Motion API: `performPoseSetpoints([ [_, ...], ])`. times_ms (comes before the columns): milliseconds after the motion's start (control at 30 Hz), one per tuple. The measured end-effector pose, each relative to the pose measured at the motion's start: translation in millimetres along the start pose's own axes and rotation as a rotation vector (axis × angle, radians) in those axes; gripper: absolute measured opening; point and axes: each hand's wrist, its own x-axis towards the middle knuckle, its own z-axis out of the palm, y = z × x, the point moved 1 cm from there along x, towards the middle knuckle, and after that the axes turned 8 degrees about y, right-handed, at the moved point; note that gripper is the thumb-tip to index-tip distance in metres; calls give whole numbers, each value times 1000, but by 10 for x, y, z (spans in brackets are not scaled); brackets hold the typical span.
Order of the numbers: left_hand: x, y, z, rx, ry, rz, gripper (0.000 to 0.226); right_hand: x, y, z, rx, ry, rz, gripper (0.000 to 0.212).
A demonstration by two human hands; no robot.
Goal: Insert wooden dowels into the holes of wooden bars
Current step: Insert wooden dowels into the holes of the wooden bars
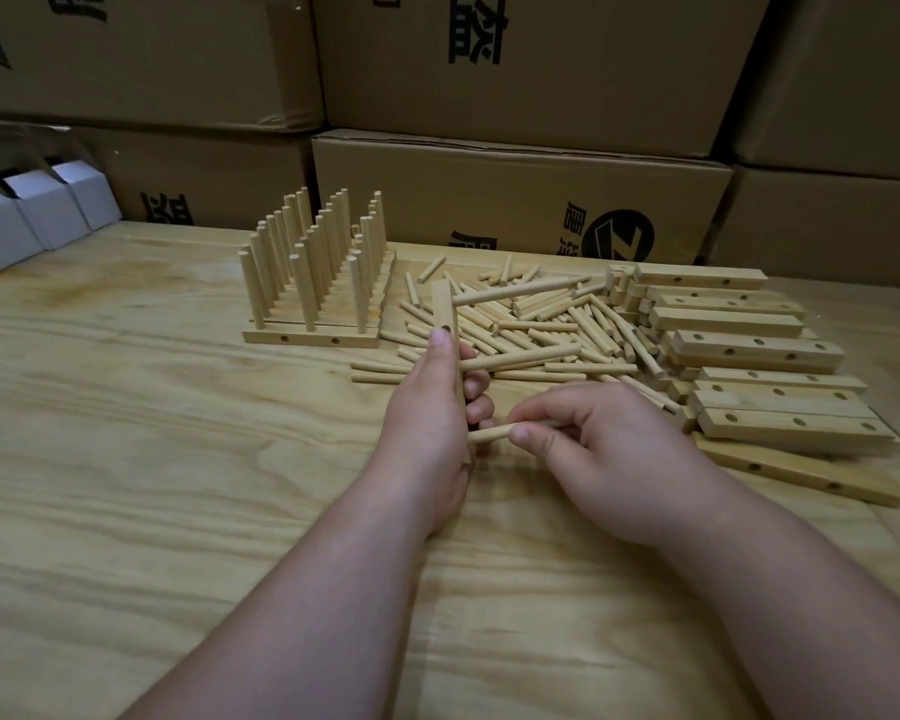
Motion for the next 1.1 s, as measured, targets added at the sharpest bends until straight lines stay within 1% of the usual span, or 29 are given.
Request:
performPoseSetpoints([
  [233, 1, -29, -10, 102, 44, 94, 39, -4, -106, -3, -68, 23, -52, 12],
  [300, 2, -34, -13, 117, 43, 97, 39, -4, -139, -13, -104, 17, -66, 13],
  [367, 2, -31, -14, 107, 17, 78, 40, 4, -151, -33, -124, -3, -70, 12],
  [533, -13, -6, -32, 41, -38, 12, 40, 21, -132, -61, -76, -46, -27, 11],
  [833, -15, 2, -40, -47, 27, 18, 40, 18, -104, 4, -53, -9, -28, 13],
  [1100, 20, -39, -31, -22, -28, 46, 40, 14, -113, -27, -64, -54, -23, 14],
])
